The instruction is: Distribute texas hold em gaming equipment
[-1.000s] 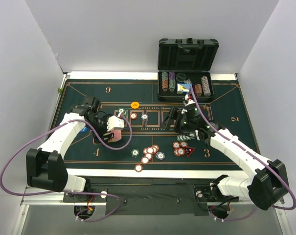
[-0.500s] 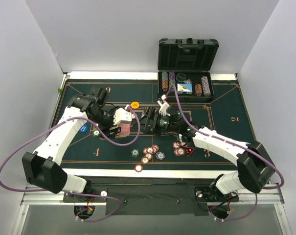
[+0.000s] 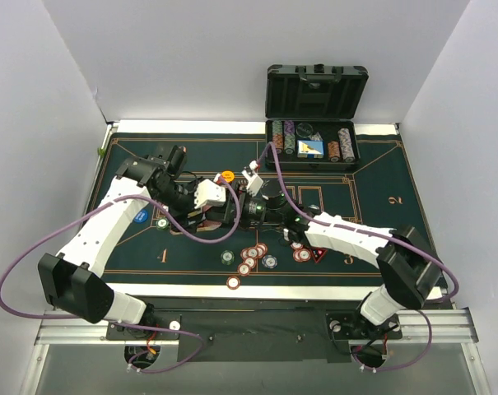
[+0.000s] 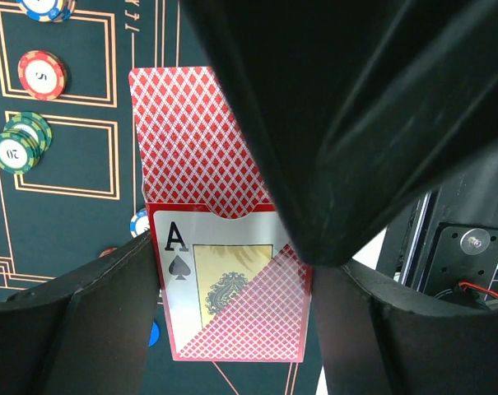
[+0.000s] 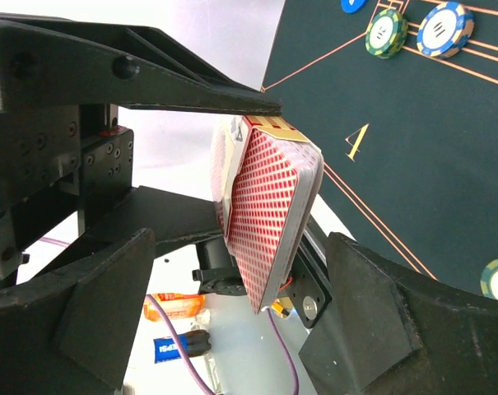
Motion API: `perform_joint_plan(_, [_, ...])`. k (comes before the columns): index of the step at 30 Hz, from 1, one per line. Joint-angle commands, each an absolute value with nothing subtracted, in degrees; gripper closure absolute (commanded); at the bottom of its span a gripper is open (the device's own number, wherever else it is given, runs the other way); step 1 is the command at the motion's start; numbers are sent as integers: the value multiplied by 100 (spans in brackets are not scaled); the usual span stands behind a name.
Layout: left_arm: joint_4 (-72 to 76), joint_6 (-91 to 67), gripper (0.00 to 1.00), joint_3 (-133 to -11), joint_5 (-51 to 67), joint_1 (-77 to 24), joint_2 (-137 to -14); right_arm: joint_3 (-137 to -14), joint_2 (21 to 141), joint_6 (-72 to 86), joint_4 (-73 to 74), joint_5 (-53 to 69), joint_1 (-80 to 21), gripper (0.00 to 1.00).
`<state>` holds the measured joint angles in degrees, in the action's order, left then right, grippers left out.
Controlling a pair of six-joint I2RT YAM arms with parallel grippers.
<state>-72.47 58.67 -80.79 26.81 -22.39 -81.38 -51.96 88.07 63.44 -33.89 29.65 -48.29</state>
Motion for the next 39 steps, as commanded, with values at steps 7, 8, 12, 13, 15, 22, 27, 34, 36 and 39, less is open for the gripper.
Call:
perform_joint_plan(7, [-7128, 5661, 100, -8499, 2848, -2329, -8095, -5801, 9316, 6495, -3920, 3041, -5019, 33])
perform_joint_plan(8, [-7128, 5660, 100, -8516, 2865, -2338, -8095, -5809, 9360, 6504, -3963, 3015, -5036, 38])
perform_joint_plan(12, [-7128, 5599, 100, -8569, 2883, -2347, -8042, -5792, 9466, 6662, -4218, 2962, -5045, 48])
perform_joint_plan(13, [-7137, 5581, 100, -8578, 2900, -2355, -8033, -5783, 9492, 6697, -4288, 2953, -5036, 49])
perform_joint_plan(15, [-7119, 5537, 100, -8578, 2900, -2355, -7989, -5731, 9536, 6837, -4639, 2953, -5045, 56])
perform_joint_plan(22, [-6970, 5326, 100, -8569, 2900, -2364, -7858, -5660, 9615, 7066, -4878, 2988, -5036, 81])
perform_joint_plan(27, [-6698, 4940, 55, -8543, 2717, -2364, -7735, -5476, 9484, 7084, -4948, 2962, -4984, 100])
perform_joint_plan(34, [-6179, 4395, 12, -8578, 2768, -2364, -7401, -5124, 9167, 7435, -5440, 3014, -4746, 100])
perform_joint_plan(36, [-6205, 4272, 11, -8657, 2944, -2364, -7365, -5063, 9097, 7462, -5502, 3023, -4711, 100])
perform_joint_plan(39, [-6240, 4245, 10, -8596, 3233, -2364, -7234, -5036, 8983, 7462, -5476, 3076, -4685, 100])
